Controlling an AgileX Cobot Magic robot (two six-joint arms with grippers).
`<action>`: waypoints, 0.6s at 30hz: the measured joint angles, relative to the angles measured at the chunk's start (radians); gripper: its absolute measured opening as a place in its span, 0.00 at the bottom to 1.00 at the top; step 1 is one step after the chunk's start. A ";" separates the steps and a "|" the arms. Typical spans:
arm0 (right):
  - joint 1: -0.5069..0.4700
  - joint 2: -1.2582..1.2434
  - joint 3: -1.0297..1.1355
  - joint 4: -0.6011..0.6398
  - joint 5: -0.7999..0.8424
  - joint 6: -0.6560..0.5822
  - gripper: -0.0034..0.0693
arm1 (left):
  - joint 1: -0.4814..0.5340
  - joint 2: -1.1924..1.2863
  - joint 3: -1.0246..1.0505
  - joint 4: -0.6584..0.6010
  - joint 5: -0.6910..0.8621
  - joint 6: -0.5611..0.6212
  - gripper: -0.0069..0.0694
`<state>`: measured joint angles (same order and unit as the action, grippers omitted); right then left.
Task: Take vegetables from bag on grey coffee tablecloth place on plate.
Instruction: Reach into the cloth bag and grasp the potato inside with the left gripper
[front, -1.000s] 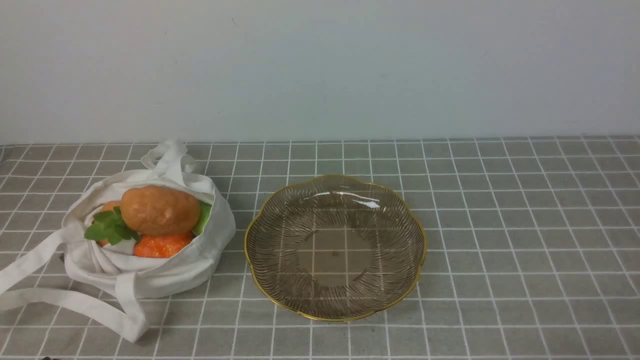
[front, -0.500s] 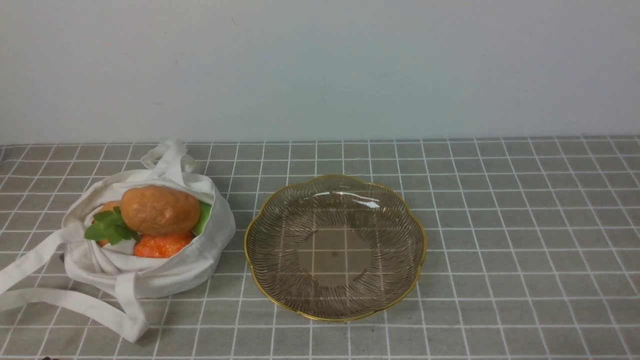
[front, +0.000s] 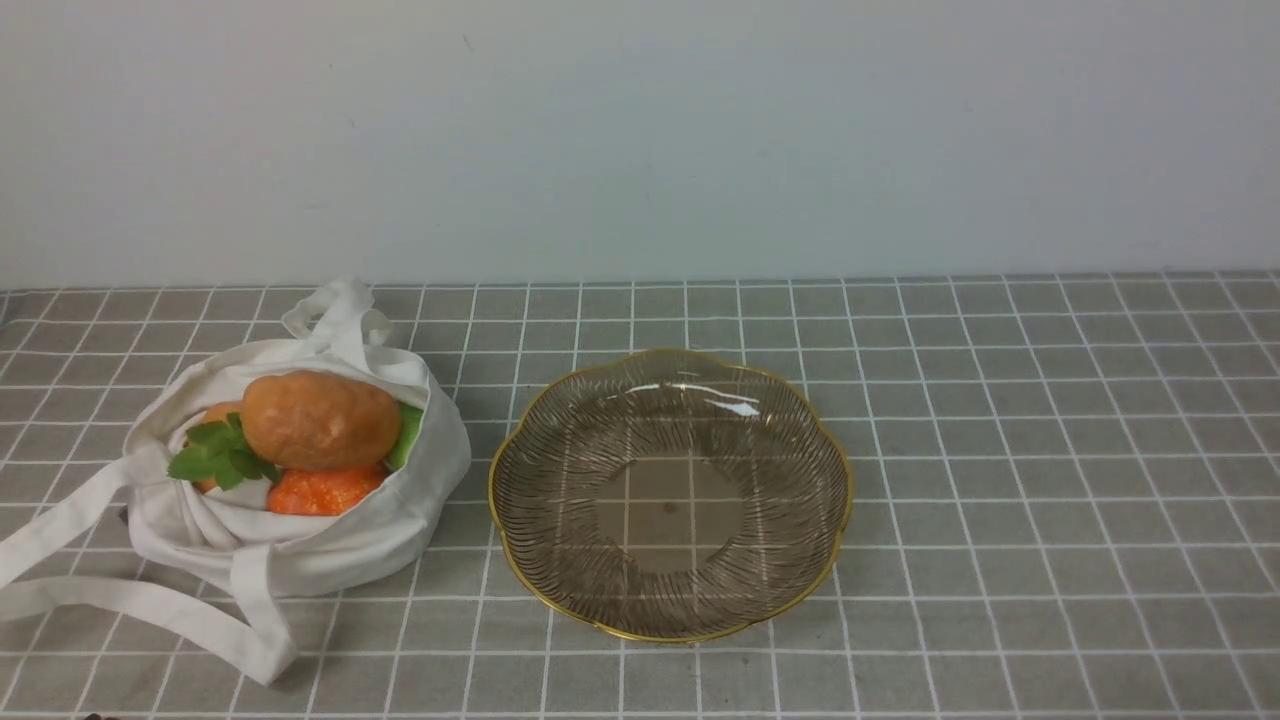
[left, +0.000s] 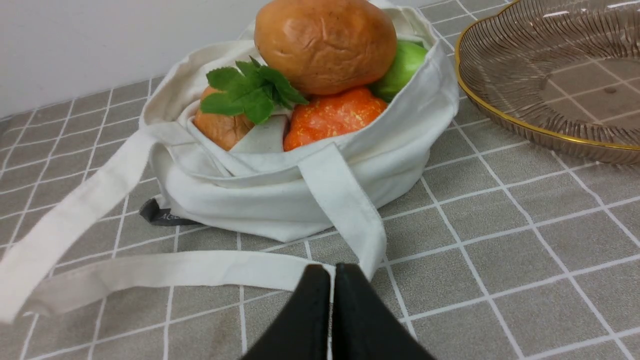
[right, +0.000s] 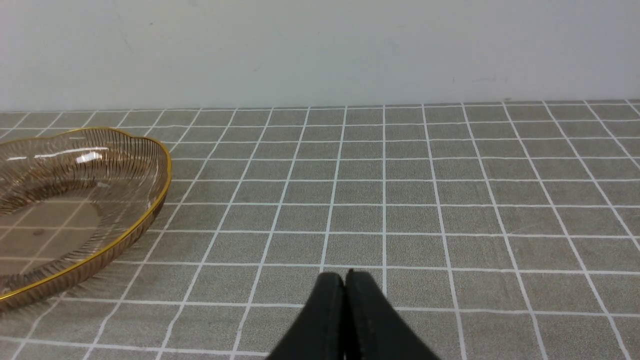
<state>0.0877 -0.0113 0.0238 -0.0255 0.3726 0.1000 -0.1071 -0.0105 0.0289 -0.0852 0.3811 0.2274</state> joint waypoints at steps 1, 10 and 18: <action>0.000 0.000 0.000 0.000 0.000 0.000 0.03 | 0.000 0.000 0.000 0.001 -0.001 0.002 0.08; 0.000 0.000 0.000 0.000 0.000 0.000 0.03 | -0.002 0.000 0.001 -0.379 -0.286 -0.141 0.08; 0.000 0.000 0.000 0.000 0.000 0.000 0.03 | -0.003 0.002 -0.137 -0.599 -0.623 -0.168 0.08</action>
<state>0.0877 -0.0113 0.0238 -0.0255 0.3726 0.1000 -0.1101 -0.0084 -0.1079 -0.6839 -0.2422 0.0592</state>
